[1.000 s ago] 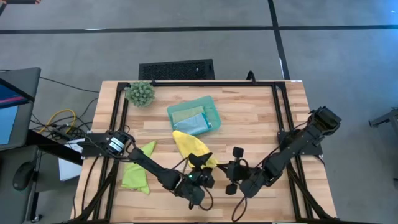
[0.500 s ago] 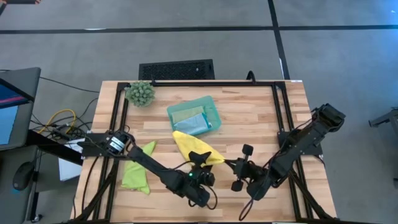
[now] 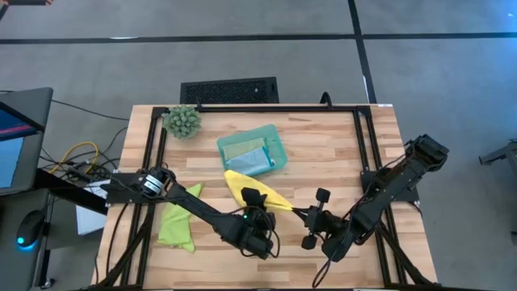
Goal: Fold microfiber towels
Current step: Fold the yellow towel
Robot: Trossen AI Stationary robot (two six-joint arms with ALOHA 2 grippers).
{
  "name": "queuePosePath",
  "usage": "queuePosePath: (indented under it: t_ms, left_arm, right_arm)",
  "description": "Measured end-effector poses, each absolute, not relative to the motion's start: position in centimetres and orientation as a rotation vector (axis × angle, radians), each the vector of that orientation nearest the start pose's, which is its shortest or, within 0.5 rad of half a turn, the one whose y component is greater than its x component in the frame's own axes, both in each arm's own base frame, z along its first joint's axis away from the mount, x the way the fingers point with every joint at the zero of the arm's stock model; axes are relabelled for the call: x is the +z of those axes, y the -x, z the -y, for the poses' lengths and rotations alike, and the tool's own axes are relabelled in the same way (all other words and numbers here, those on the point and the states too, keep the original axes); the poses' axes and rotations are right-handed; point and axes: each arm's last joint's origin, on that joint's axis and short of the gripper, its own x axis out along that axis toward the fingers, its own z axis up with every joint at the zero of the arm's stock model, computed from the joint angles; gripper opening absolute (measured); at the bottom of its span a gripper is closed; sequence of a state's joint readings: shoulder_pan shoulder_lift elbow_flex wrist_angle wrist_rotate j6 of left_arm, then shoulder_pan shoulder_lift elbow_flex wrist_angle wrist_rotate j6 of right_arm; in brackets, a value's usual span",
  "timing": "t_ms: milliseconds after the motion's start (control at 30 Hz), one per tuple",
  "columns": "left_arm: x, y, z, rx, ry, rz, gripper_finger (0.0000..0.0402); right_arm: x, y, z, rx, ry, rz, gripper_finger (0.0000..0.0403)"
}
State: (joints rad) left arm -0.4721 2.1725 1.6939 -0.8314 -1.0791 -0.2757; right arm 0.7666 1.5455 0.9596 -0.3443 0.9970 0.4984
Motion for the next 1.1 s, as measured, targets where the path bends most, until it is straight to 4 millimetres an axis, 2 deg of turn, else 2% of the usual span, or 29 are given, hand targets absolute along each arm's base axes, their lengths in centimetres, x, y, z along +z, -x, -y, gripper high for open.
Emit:
queuePosePath:
  t_ms: [133, 267, 367, 467, 633, 700, 767, 833, 933, 1100]
  left_arm:
    - [18.8, -39.6, 17.9, 0.581, -0.696, -0.871, 0.0067]
    - [21.1, -38.6, 19.6, 0.526, -0.697, -0.828, 0.0013]
    - [24.5, -37.6, 21.2, 0.484, -0.673, -0.763, 0.0008]
    - [28.5, -36.6, 22.9, 0.41, -0.665, -0.701, 0.0011]
    - [36.0, -34.9, 25.1, 0.188, -0.522, -0.596, 0.0004]
    - [38.1, -34.4, 25.3, 0.1, -0.468, -0.581, 0.0003]
    - [39.3, -34.0, 25.1, 0.031, -0.434, -0.597, 0.0003]
    - [39.6, -33.9, 24.6, 0.001, -0.41, -0.631, 0.0004]
    - [38.4, -34.3, 23.7, 0.04, -0.394, -0.705, 0.0005]
    - [33.6, -35.7, 22.5, 0.1, -0.422, -0.834, 0.0007]
  right_arm:
    - [21.5, -23.2, -19.2, -0.343, 0.239, -0.51, 0.0012]
    - [23.2, -22.7, -20.4, -0.327, 0.269, -0.449, 0.0012]
    - [25.6, -21.8, -21.6, -0.309, 0.332, -0.383, 0.0012]
    - [28.9, -20.8, -22.4, -0.265, 0.352, -0.324, 0.0012]
    - [34.6, -19.2, -23.2, -0.086, 0.263, -0.252, 0.0013]
    - [36.0, -18.7, -23.2, 0.016, 0.224, -0.246, 0.0013]
    - [36.9, -18.4, -22.9, 0.091, 0.191, -0.247, 0.0013]
    - [36.9, -18.3, -22.6, 0.121, 0.192, -0.269, 0.0013]
    - [36.1, -18.4, -22.1, 0.09, 0.18, -0.342, 0.0013]
    - [32.5, -20.5, -21.6, -0.023, 0.157, -0.535, 0.0013]
